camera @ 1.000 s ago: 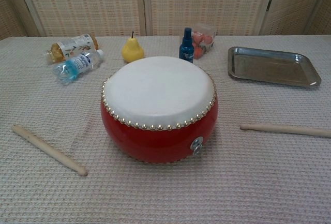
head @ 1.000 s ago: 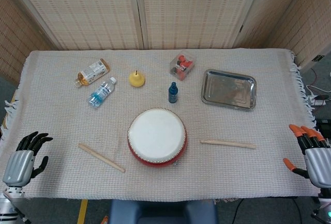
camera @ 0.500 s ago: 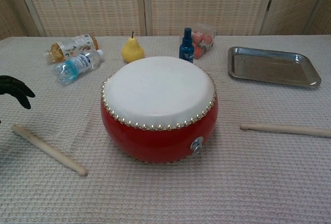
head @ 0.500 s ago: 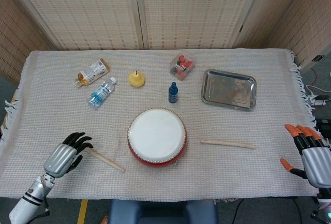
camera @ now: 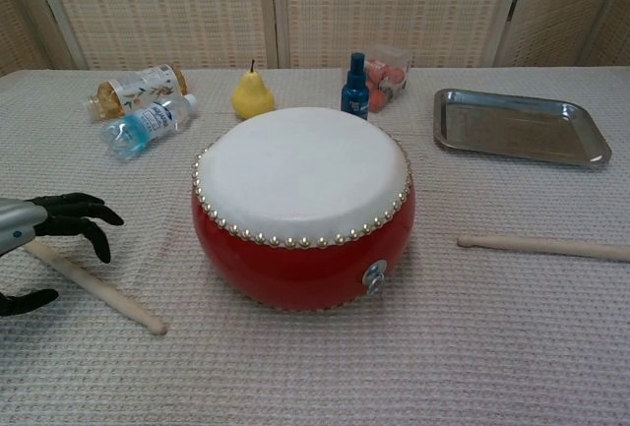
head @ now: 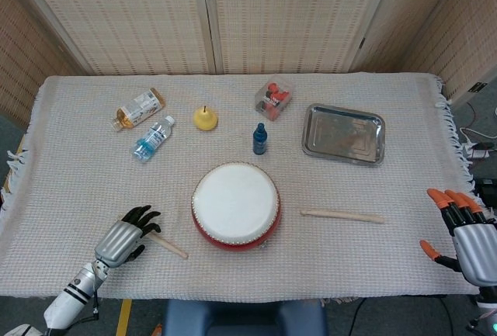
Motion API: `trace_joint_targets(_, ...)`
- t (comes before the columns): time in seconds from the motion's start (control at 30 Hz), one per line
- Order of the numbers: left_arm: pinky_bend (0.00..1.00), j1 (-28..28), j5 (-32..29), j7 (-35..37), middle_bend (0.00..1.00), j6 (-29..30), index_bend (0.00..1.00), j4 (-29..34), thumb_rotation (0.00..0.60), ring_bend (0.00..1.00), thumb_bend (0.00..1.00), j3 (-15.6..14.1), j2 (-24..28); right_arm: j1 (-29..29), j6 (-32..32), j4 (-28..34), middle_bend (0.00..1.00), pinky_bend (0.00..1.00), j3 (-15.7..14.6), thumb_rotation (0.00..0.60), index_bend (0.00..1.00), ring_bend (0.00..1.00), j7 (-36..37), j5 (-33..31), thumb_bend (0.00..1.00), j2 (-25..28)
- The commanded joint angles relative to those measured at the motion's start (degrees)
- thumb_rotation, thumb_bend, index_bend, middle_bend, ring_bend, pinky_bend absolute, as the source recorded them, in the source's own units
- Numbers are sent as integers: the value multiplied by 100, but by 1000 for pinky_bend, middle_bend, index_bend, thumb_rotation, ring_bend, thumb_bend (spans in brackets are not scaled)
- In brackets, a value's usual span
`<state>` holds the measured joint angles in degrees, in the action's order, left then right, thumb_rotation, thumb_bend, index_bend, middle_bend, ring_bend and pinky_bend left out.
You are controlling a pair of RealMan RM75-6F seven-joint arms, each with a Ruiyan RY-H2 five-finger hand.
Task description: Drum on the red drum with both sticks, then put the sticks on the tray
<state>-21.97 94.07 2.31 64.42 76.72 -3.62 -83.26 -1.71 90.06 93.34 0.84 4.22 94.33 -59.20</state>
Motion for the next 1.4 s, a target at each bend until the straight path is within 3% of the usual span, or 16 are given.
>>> trace_joint_targets(0.03,91,-12,-154,-139,122,-84,402,14,600,16,320,40,-132,-7,-5,2,130,126,0,600,72,0,2,8,205,-6)
trace_joint_targets(1.13,93,-255,-741,-351,144,-548,522,-13,600,19,376,98,-586,-4,-51,17,130,126,20,600,78,0,14,-117,205,1)
trace_joint_targets(1.4,101,-242,-818,118,169,-558,564,48,600,36,408,92,-548,-12,-44,22,130,126,23,600,78,0,52,-101,205,6)
